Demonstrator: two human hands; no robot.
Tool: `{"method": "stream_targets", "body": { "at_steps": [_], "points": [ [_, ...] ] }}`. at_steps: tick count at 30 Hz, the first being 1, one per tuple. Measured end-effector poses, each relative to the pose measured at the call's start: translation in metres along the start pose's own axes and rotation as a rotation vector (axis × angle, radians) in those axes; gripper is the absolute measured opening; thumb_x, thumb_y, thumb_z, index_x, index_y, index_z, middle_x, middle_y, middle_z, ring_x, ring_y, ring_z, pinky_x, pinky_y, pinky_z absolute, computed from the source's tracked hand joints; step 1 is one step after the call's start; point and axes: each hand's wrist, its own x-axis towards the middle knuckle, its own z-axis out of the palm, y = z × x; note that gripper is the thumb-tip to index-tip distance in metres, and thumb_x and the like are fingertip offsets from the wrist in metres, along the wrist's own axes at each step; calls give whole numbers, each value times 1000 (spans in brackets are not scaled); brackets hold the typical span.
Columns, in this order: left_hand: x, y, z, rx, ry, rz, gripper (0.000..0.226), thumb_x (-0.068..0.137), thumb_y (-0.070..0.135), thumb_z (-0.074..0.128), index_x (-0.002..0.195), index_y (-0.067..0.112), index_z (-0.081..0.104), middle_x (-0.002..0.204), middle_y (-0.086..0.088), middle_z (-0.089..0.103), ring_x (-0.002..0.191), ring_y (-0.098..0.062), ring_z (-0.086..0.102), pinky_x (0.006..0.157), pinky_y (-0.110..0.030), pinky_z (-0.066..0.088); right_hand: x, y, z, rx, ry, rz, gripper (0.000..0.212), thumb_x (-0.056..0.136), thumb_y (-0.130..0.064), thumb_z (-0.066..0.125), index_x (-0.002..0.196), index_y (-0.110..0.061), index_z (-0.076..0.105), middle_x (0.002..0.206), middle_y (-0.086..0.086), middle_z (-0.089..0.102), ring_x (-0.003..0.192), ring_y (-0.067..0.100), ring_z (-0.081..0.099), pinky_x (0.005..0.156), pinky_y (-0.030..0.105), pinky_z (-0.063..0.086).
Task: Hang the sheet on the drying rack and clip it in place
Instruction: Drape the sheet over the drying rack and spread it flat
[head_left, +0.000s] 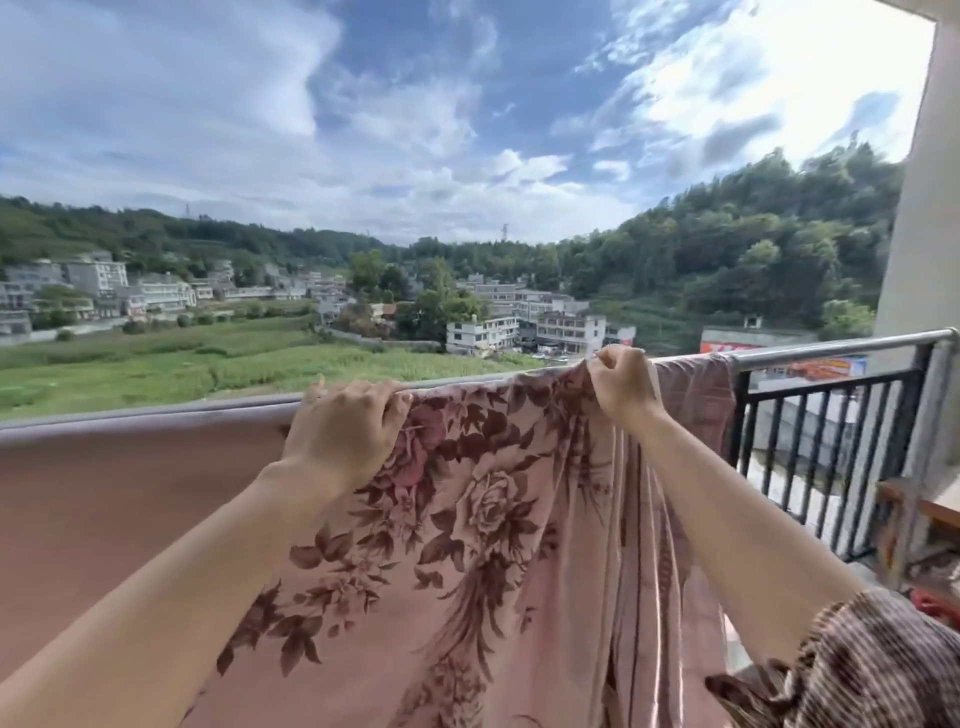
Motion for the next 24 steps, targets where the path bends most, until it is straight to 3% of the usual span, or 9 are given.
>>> {"method": "stream_targets", "body": {
  "at_steps": [2, 4, 8, 11, 15, 17, 19, 21, 24],
  "points": [
    [21, 39, 15, -38, 19, 71, 47, 100, 43, 25, 126, 17, 54, 120, -5, 65, 108, -22, 61, 98, -39, 44, 11, 21, -16, 71, -2, -39, 18, 88, -5, 46, 90, -11, 63, 91, 12, 66, 84, 24, 57, 72, 27, 38],
    [43, 77, 29, -117, 39, 124, 48, 100, 44, 25, 122, 16, 57, 114, -6, 67, 98, -22, 64, 77, -33, 53, 27, 50, -34, -58, -10, -105, 32, 82, -1, 46, 105, -10, 65, 106, 11, 66, 96, 25, 58, 83, 32, 45],
    [82, 145, 55, -156, -9, 151, 49, 99, 45, 24, 117, 13, 57, 95, -5, 67, 82, -21, 64, 57, -27, 44, 68, 113, -61, -243, -279, -216, 38, 77, -19, 63, 114, -23, 69, 122, -5, 61, 117, 16, 51, 106, 43, 36],
    [102, 183, 69, -158, -18, 111, 49, 99, 46, 25, 105, 10, 58, 70, 1, 56, 65, -18, 57, 52, -28, 44, 91, 142, -69, -221, -225, -343, 31, 76, -38, 74, 106, -28, 73, 108, -9, 65, 99, 9, 53, 98, 50, 39],
    [123, 213, 88, -182, 19, 30, 50, 99, 44, 28, 110, 8, 60, 70, -2, 62, 63, -17, 58, 49, -25, 40, 115, 163, -67, -136, -162, -507, 19, 80, -24, 74, 97, -18, 77, 95, -4, 71, 94, 15, 57, 93, 39, 42],
    [132, 232, 95, -154, 22, -2, 50, 98, 44, 27, 109, 10, 62, 88, -7, 67, 72, -19, 56, 57, -27, 41, 131, 171, -72, -98, -167, -550, 12, 81, -11, 71, 91, -10, 78, 91, 2, 74, 85, 14, 59, 80, 27, 45],
    [141, 258, 101, -71, 40, -23, 52, 98, 45, 24, 107, 12, 63, 101, -9, 67, 83, -21, 56, 80, -36, 44, 151, 182, -83, -163, -218, -571, 12, 84, -5, 65, 86, -5, 77, 87, 6, 73, 80, 18, 63, 70, 21, 43],
    [149, 289, 110, 25, 58, -47, 52, 98, 45, 24, 104, 14, 64, 104, -8, 66, 96, -24, 59, 106, -53, 32, 177, 197, -99, -243, -251, -540, 14, 86, -6, 60, 82, -3, 74, 82, 7, 70, 79, 22, 63, 64, 22, 39],
    [164, 341, 126, 86, 90, -75, 46, 98, 42, 26, 94, 15, 63, 99, -8, 66, 96, -24, 59, 111, -60, 22, 212, 221, -117, -297, -232, -545, 15, 87, -8, 57, 77, -4, 68, 77, 5, 65, 71, 21, 58, 53, 23, 34]
  ]
}}
